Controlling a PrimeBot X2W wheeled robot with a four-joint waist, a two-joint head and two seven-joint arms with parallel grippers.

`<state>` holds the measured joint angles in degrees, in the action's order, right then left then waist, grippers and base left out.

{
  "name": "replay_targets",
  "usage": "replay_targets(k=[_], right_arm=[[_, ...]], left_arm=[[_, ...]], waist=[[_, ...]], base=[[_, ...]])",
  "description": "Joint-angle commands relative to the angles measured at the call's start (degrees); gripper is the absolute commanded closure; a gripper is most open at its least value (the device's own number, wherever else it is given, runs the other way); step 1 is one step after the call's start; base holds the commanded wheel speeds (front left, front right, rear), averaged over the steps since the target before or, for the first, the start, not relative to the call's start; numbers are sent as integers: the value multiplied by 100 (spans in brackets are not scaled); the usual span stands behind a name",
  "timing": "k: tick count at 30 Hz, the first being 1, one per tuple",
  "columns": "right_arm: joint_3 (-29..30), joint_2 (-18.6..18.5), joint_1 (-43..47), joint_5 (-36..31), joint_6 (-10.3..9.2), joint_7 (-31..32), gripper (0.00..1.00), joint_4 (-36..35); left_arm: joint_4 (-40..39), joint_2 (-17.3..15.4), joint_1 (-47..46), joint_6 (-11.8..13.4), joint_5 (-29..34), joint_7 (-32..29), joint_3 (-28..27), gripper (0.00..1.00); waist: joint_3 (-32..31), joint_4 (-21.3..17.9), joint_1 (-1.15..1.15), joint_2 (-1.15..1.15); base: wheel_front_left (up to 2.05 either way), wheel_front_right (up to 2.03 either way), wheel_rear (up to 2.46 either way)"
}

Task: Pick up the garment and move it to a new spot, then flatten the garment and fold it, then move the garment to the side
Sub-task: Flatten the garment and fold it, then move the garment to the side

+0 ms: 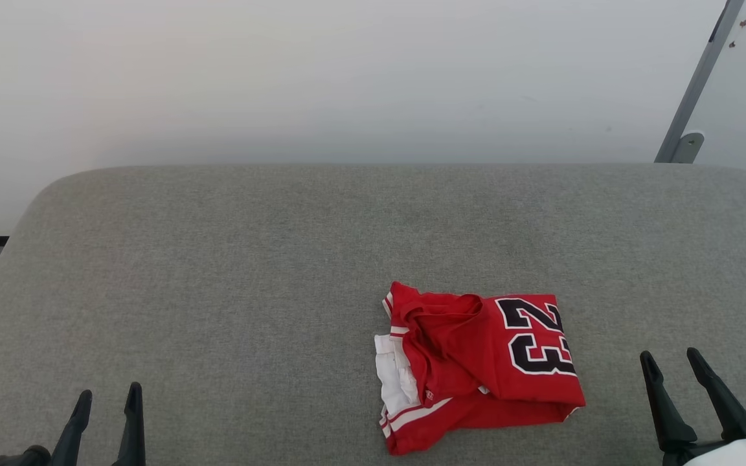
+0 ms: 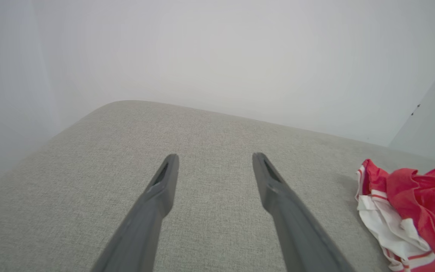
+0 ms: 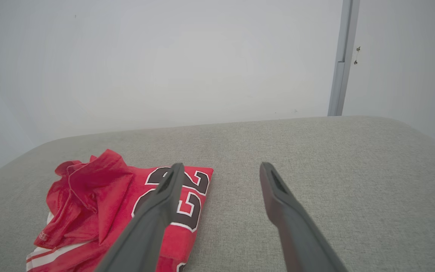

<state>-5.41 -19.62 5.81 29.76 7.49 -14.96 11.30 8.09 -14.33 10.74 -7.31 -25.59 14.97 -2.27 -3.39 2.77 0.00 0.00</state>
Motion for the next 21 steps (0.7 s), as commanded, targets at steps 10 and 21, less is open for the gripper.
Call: replay_targets(k=[10,21], right_arm=[[-320,-122,-118,236,0,-24,0,211],[-1101,-710,-951,1137,0,927,0,564]], left_arm=[[-15,48,-43,-17,-16,27,-8,0],[9,30,-54,-18,-99,27,121,0]], waist=[[15,48,0,0],[159,216,0,0]], base=[[0,0,0],[0,0,0]])
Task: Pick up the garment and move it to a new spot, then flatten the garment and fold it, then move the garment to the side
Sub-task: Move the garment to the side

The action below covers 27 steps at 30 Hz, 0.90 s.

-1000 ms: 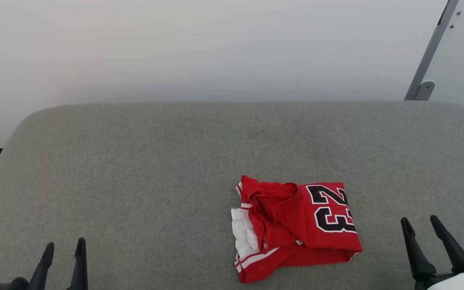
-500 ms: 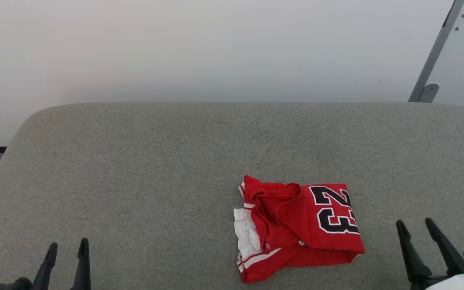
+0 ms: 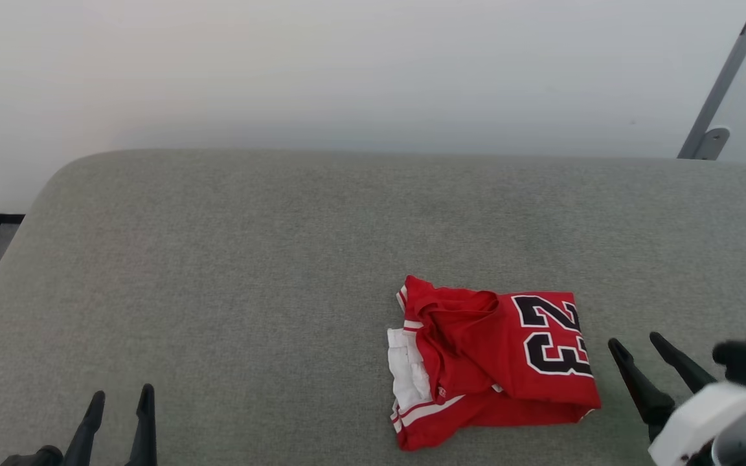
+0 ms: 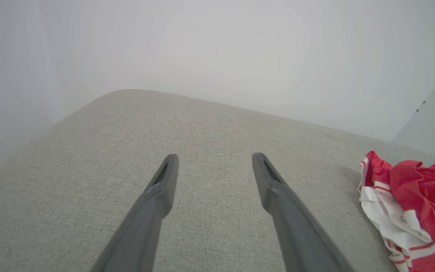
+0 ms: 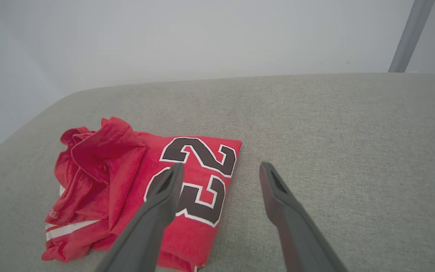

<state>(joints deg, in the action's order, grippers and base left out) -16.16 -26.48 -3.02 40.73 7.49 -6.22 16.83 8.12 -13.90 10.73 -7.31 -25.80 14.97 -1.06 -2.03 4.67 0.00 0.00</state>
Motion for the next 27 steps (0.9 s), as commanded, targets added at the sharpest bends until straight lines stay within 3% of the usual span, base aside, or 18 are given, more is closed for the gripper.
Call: replay_targets(k=[1,15,19,27], right_arm=[[-114,-103,-173,106,0,237,0,20],[-900,-799,-1470,798,0,3073,0,494],[-1040,-822,-1782,800,0,3689,0,785],[-1449,-446,-2214,994,0,4923,0,1512]], left_arm=[[15,-18,-59,-18,-83,27,26,0],[176,-53,-415,-18,-184,27,508,0],[248,-61,-584,-18,-237,27,668,0],[378,-47,-895,-18,-310,27,851,0]], waist=[[41,50,0,0],[473,539,0,0],[642,704,0,0],[964,920,0,0]], base=[[0,0,0],[0,0,0],[0,0,0],[0,0,0]])
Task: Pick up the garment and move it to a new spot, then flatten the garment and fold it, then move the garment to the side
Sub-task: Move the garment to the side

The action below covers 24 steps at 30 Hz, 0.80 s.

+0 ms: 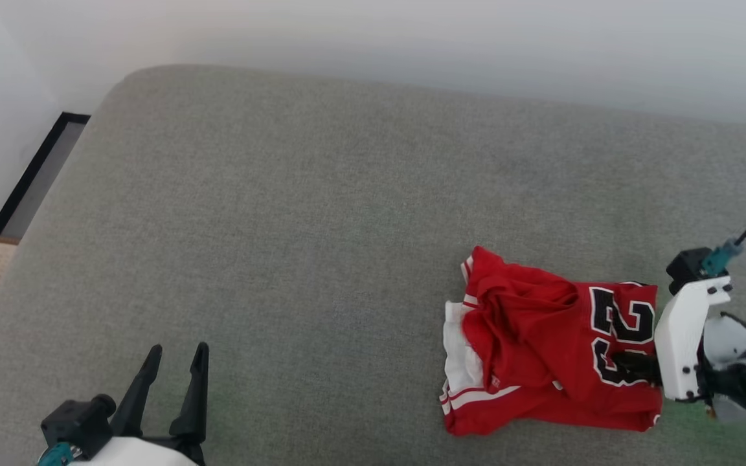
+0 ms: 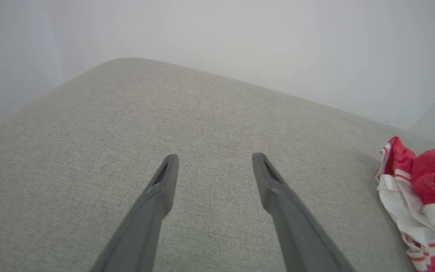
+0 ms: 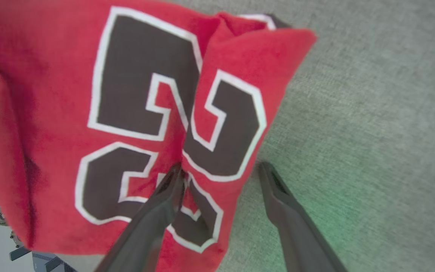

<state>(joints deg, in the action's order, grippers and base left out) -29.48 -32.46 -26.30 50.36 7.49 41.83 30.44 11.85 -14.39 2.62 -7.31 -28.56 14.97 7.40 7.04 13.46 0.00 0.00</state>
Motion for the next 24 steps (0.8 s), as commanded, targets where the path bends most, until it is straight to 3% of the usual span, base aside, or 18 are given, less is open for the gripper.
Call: replay_targets(k=[1,4,5,6,24], right_arm=[[-156,213,90,35,0,232,0,230],[-257,344,77,91,1,489,0,381],[-311,344,59,79,1,519,75,344],[-323,315,52,75,1,530,100,326],[413,-328,-587,-72,-2,465,100,-453]], left_arm=[[23,9,-106,-18,-40,27,23,0],[64,24,-172,-18,-51,27,56,0],[73,31,-196,-18,-66,27,58,0],[82,34,-219,-18,-74,27,58,0],[42,-188,-780,-18,-165,26,170,0]], waist=[[81,56,0,0],[121,83,0,0],[135,86,0,0],[147,83,0,0],[191,-236,0,0]], base=[[0,0,0],[0,0,0],[0,0,0],[0,0,0],[0,0,0]])
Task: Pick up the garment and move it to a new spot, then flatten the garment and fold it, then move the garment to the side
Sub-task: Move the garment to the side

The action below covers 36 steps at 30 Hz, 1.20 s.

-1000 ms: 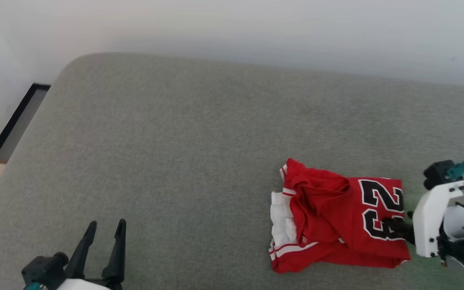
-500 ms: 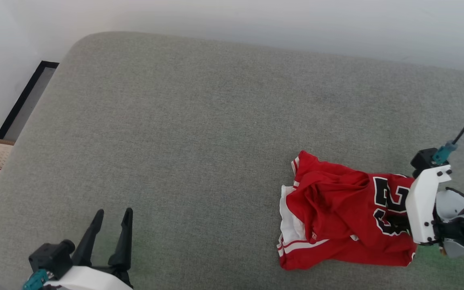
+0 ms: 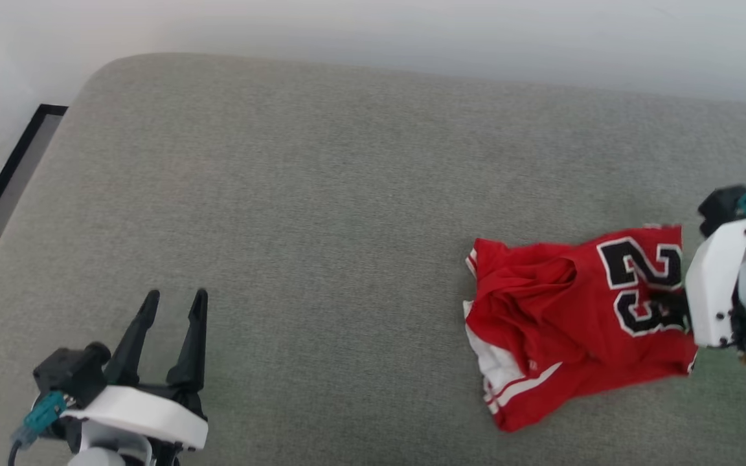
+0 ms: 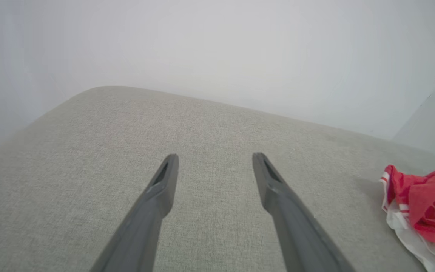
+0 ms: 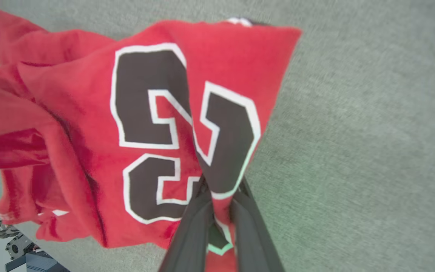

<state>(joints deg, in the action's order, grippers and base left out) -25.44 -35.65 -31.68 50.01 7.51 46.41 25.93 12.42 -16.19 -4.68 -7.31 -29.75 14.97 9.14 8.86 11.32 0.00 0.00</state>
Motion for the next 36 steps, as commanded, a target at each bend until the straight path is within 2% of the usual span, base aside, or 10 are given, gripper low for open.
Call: replay_targets(k=[1,18,27,36], right_arm=[[42,-57,-76,-68,-4,38,100,-60],[656,-255,-615,-588,-4,249,100,-723],[991,-401,-888,-959,-4,-142,100,-782],[1305,-664,-1300,-1352,-4,-1043,100,-311]], left_arm=[[-22,-16,-115,-18,-52,27,31,0],[-53,-159,-1041,-18,-17,27,712,0],[-91,-273,-1645,-18,68,27,1149,0],[-163,-343,-2496,-18,146,26,1712,0]], waist=[[18,-48,0,0],[300,-630,0,0],[669,-1047,0,0],[1224,-1508,0,0]], base=[[0,0,0],[0,0,0],[0,0,0],[0,0,0]])
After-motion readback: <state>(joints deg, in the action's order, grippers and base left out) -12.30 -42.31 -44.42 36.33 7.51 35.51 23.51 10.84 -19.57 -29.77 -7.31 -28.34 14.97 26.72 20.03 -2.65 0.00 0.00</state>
